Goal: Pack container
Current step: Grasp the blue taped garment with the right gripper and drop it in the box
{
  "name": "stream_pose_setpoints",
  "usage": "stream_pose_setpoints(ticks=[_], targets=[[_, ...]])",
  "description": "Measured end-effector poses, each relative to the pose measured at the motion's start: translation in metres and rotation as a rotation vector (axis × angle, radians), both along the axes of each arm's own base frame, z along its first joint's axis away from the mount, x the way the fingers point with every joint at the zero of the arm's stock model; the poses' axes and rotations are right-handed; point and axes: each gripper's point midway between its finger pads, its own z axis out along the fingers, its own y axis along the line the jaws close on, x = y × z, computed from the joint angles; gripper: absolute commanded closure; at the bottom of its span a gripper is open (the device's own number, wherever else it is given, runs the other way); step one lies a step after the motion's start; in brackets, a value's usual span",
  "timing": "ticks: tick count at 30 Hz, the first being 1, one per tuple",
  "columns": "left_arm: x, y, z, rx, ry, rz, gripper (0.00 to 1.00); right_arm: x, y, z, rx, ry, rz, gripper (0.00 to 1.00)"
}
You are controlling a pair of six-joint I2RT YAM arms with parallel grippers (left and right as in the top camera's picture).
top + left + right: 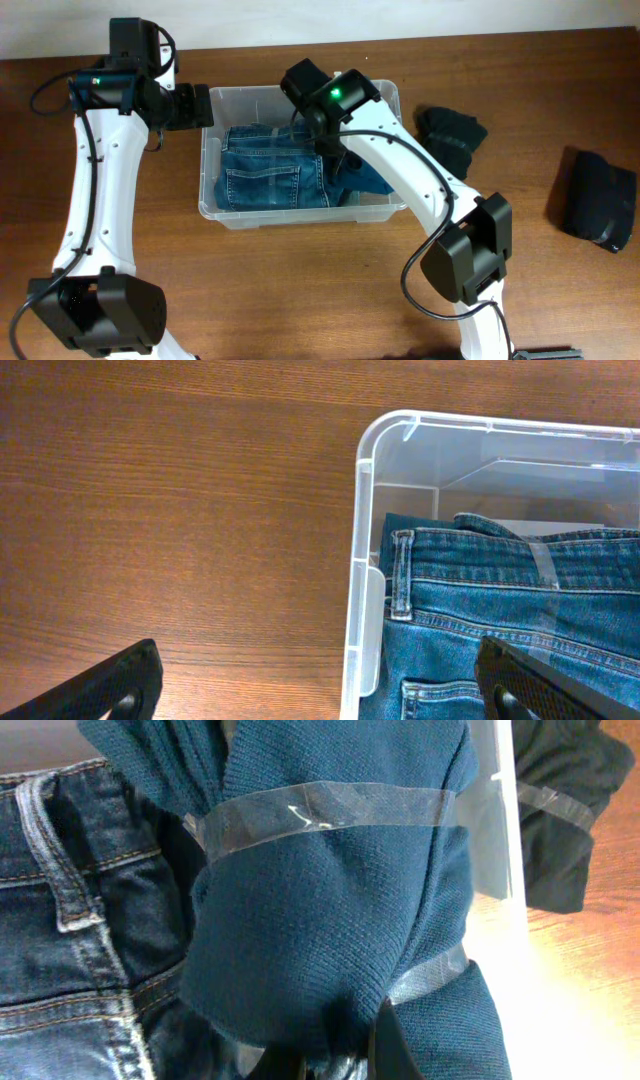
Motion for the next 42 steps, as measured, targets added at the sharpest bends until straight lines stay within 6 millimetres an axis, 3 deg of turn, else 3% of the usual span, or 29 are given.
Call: stream_pose_setpoints(ticks=[1, 2, 3, 5, 7, 10, 13, 14, 16, 19, 22, 28, 36, 39, 42], targets=[[0.0, 0.0, 0.0, 0.0, 0.0, 0.001, 0.01, 0.001, -0.001, 0.0, -0.003, 0.003, 0.008, 0.66], [0.0, 0.0, 0.0, 0.0, 0.0, 0.0, 0.01, 0.001, -0.003, 0.0, -0.01, 0.005, 0.019, 0.26], [0.0, 0.0, 0.0, 0.0, 0.0, 0.0, 0.01, 0.002, -0.004, 0.0, -0.018, 0.01, 0.036, 0.13], [0.0, 0.0, 0.0, 0.0, 0.0, 0.0, 0.01, 0.003, -0.006, 0.0, -0.029, 0.019, 0.065, 0.06], [0.0, 0.0, 0.0, 0.0, 0.0, 0.001, 0.01, 0.003, -0.006, 0.002, -0.033, 0.025, 0.093, 0.05], [0.0, 0.0, 0.0, 0.0, 0.0, 0.0, 0.01, 0.008, 0.0, 0.012, -0.019, 0.012, 0.149, 0.09], [0.0, 0.0, 0.0, 0.0, 0.0, 0.0, 0.01, 0.009, 0.005, 0.029, 0.013, -0.011, 0.193, 0.25], [0.0, 0.0, 0.0, 0.0, 0.0, 0.0, 0.01, 0.009, 0.007, 0.036, 0.026, -0.02, 0.208, 0.33], [0.0, 0.0, 0.0, 0.0, 0.0, 0.0, 0.01, 0.007, 0.01, 0.048, 0.052, -0.034, 0.236, 0.67], [0.0, 0.0, 0.0, 0.0, 0.0, 0.0, 0.01, 0.004, 0.012, 0.058, 0.076, -0.044, 0.267, 0.9], [0.0, 0.0, 0.0, 0.0, 0.0, 0.0, 0.01, 0.004, 0.012, 0.052, 0.083, -0.033, 0.267, 0.94], [0.0, 0.0, 0.0, 0.0, 0.001, 0.0, 0.01, 0.007, 0.004, 0.007, 0.104, 0.039, 0.249, 0.96], [0.0, 0.0, 0.0, 0.0, 0.002, 0.0, 0.01, 0.01, 0.006, -0.069, 0.159, 0.063, 0.244, 0.96], [0.0, 0.0, 0.0, 0.0, 0.002, 0.0, 0.0, 0.011, 0.003, -0.084, 0.169, 0.038, 0.242, 0.96], [0.0, 0.0, 0.0, 0.0, 0.002, 0.001, 0.01, 0.011, 0.002, -0.086, 0.183, 0.013, 0.242, 0.96]])
